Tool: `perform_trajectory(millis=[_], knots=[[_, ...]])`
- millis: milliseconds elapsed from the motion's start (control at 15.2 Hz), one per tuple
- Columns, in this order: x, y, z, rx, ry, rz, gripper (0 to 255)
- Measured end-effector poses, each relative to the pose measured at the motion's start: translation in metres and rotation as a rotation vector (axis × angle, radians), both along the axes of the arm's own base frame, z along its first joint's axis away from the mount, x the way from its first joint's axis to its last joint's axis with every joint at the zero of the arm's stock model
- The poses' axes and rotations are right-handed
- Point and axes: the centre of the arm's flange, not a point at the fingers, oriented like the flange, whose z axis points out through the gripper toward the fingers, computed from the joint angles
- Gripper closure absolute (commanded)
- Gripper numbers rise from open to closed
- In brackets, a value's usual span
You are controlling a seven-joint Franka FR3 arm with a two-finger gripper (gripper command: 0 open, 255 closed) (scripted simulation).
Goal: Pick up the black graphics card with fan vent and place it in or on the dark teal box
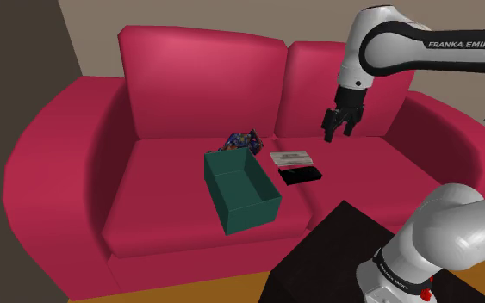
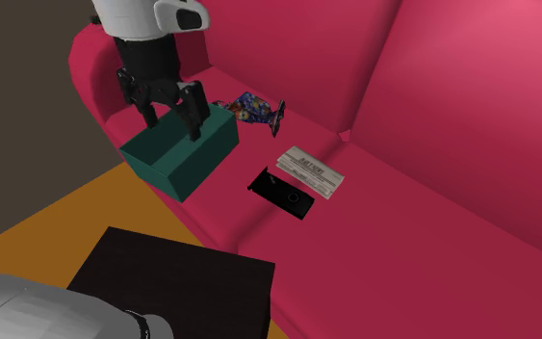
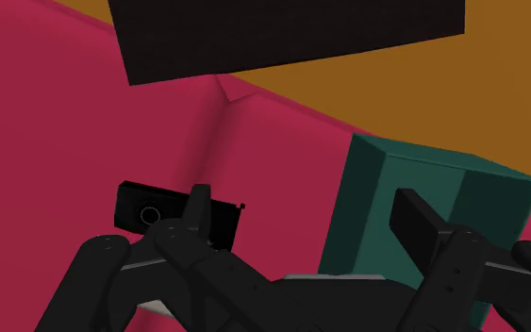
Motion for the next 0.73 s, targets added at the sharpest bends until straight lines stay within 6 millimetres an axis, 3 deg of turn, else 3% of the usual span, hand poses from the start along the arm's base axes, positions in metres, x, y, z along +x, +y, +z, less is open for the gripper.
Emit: perform_trajectory(millis=[726], knots=[[0.07,-0.03,-0.119,-0.009,-0.045,-0.059,0]])
